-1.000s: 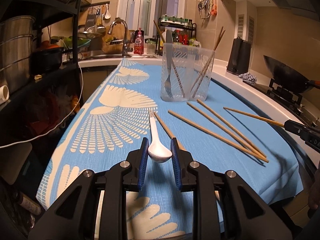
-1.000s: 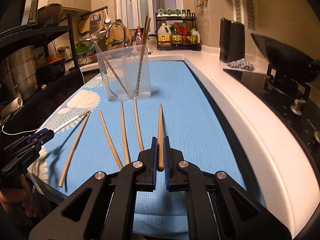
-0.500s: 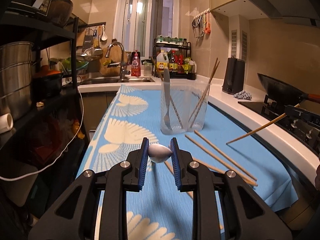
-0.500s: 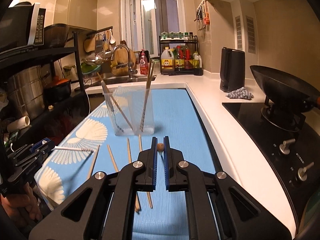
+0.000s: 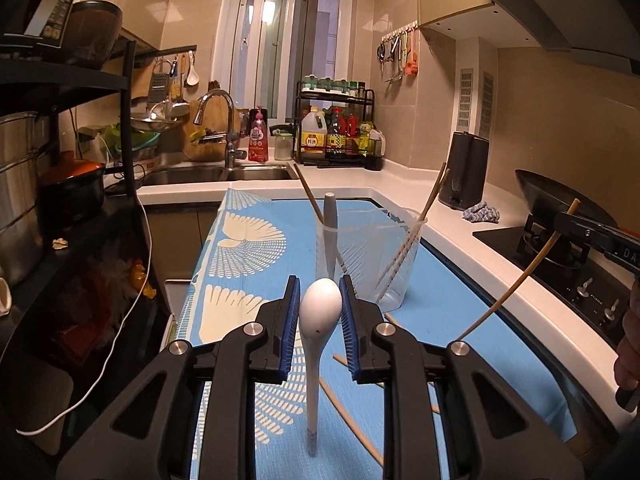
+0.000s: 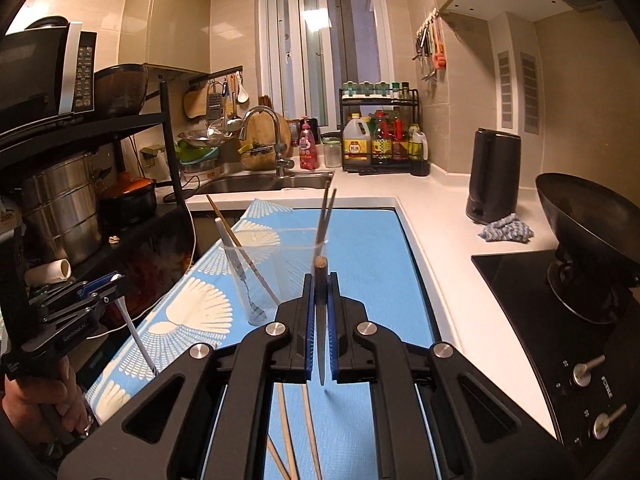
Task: Organize utensils
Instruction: 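Lift the spoon and chopstick and carry both above the clear container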
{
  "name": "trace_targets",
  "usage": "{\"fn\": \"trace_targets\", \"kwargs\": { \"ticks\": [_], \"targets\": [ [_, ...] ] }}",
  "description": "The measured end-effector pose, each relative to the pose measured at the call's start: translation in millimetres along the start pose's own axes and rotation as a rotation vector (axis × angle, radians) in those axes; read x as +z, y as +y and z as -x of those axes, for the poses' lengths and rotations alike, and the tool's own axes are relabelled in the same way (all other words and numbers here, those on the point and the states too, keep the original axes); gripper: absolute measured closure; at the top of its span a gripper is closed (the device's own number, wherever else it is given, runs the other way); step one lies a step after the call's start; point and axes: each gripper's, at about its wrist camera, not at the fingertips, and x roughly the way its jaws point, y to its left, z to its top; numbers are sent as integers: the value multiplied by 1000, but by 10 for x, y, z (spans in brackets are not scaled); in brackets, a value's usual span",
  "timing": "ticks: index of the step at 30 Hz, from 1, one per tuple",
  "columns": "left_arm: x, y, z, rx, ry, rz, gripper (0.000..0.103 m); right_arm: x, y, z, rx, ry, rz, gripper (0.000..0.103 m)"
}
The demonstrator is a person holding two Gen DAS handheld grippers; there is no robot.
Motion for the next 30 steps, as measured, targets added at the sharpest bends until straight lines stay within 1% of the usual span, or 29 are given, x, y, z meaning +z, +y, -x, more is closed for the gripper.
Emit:
{"fn": "trace_targets", "kwargs": {
  "ticks": [4,9,22,24,27,30],
  "targets": [
    [129,0,-97,-37,40,10,83,122,41,-84,14,3,14,97],
    [192,26,-250,-55,81,18,84,217,91,-171,29,3,29,97],
    [339,-74,-366,-60,100,-20,85,318,93,-260,49,-1,30,97],
    [369,-94,-369,-56,102,-33,86,339,98,-260,48,-2,36,97],
    [396,-96,-395,-54,109,-37,91,361,78,-250,49,-7,30,97],
    [400,-108,-404,-49,115,-41,91,373,73,-245,51,-9,23,97]
  ]
}}
